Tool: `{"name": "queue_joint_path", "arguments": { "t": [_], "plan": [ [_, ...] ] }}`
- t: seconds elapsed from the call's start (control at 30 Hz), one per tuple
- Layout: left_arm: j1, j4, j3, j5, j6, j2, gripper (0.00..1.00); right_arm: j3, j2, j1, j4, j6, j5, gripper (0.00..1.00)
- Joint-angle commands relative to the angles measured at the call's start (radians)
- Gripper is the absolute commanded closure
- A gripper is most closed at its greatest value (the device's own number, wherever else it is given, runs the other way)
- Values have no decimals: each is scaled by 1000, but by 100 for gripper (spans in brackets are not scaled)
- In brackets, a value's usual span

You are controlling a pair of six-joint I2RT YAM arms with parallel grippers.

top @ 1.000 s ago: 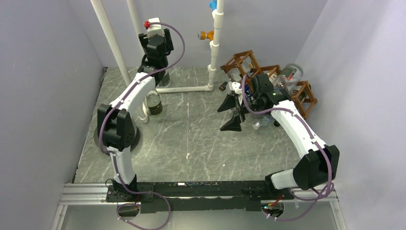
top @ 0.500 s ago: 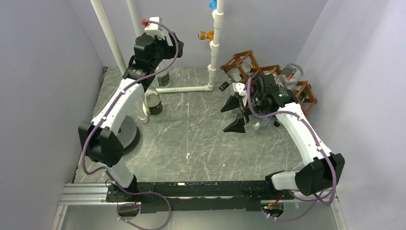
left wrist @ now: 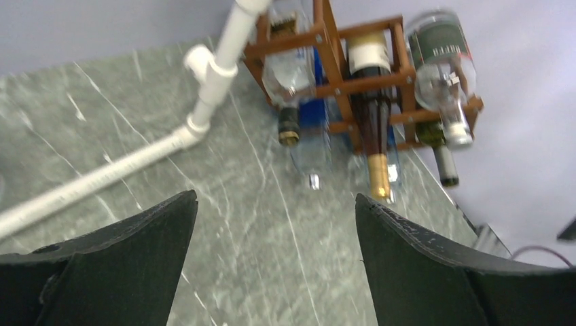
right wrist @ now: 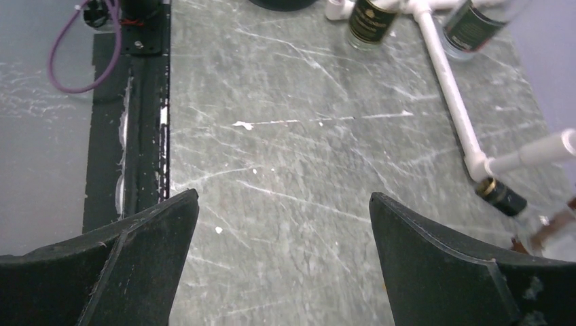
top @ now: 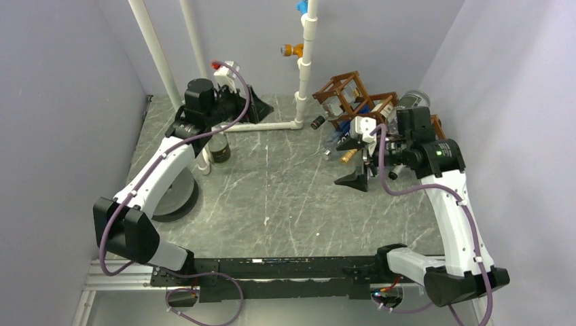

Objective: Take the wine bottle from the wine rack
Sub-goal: Pick up the wine bottle from the wine rack.

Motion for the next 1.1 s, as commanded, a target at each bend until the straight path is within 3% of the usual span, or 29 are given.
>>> {"name": "queue_joint_path", "arguments": {
  "t": [0.0, 0.23, 0.37, 0.47, 0.57, 1.07],
  "plan": [
    [-1, 43, -83, 143, -10, -88, 8, 35, -42, -68, -87, 12, 50, 0],
    [-1, 95, -287, 207, -3, -209, 6, 8, -111, -214, -114, 30, 48, 0],
    [-1, 121, -359, 247, -31, -268, 5, -36, -144, -366, -80, 64, 10, 0],
    [-1, 100, -408, 187, -26, -317, 1, -58, -171, -458, -65, 91, -40, 0],
    [-1, 31, -396, 140, -19, -341, 1, -104, -205, -524, -20, 133, -43, 0],
    [13, 60, -427, 212, -176, -273, 1, -191, -303, -767, 86, 295, -126, 0]
  ]
}}
